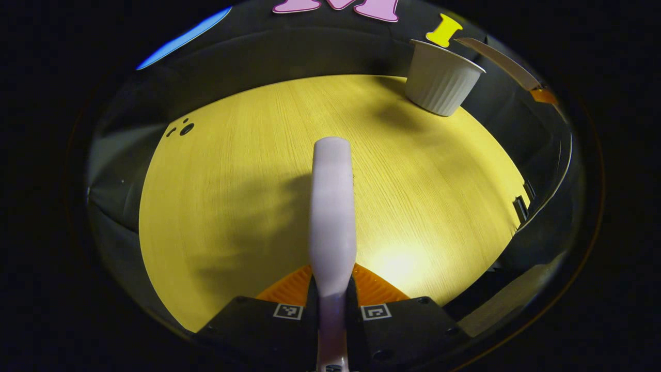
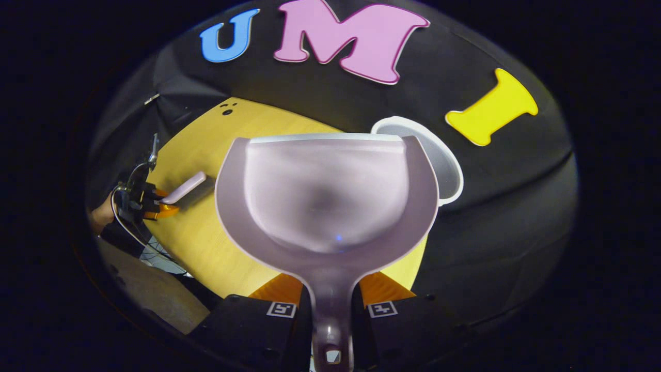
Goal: Pick up the small broom and dustpan from the desktop, sweep the trash into the dustpan with the broom, and then empty the trash into the garbage bin.
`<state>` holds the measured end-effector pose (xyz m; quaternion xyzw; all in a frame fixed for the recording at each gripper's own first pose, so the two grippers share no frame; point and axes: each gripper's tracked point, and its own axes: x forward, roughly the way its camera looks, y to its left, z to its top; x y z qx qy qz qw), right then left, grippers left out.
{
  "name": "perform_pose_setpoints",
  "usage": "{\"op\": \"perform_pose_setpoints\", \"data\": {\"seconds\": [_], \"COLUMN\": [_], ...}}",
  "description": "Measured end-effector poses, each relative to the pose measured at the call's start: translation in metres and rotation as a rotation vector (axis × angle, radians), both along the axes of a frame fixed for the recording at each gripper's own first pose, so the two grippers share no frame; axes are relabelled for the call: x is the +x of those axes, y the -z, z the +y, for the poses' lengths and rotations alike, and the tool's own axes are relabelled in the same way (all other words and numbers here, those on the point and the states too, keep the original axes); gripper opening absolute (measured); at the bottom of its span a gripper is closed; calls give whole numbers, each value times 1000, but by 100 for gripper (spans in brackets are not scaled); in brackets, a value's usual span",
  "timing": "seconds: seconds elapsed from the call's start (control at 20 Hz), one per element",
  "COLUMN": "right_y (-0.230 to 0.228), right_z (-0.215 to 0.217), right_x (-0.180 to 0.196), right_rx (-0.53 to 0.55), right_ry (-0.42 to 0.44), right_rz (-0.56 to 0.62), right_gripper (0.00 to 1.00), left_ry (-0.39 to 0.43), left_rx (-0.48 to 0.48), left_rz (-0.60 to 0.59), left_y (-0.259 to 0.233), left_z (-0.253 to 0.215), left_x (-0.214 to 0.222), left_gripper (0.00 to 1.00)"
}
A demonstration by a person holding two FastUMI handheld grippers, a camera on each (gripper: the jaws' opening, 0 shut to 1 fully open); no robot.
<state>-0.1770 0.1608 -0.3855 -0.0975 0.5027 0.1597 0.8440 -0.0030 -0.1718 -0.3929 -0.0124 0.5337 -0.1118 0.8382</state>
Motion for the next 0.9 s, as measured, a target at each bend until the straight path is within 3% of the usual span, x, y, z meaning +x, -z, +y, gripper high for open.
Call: {"op": "perform_pose_setpoints", "data": {"seconds": [0.25, 0.5, 0.55, 0.9], "right_y": [49, 111, 125, 188], "right_z": [59, 100, 104, 101], "right_x": [-37, -79, -87, -107], "right_rx": [59, 106, 102, 53], "right_ry": [-52, -46, -45, -4], "right_rz": [52, 140, 158, 206], "right_gripper": [36, 34, 38, 33], "left_ry": [-20, -34, -34, -37], "left_rx": [24, 48, 55, 92], "left_rz": [-7, -1, 3, 10], "left_y": [1, 5, 6, 18], "left_z": [0, -1, 0, 1], "left_x": [0, 0, -2, -5], "left_gripper": [27, 27, 25, 26]}}
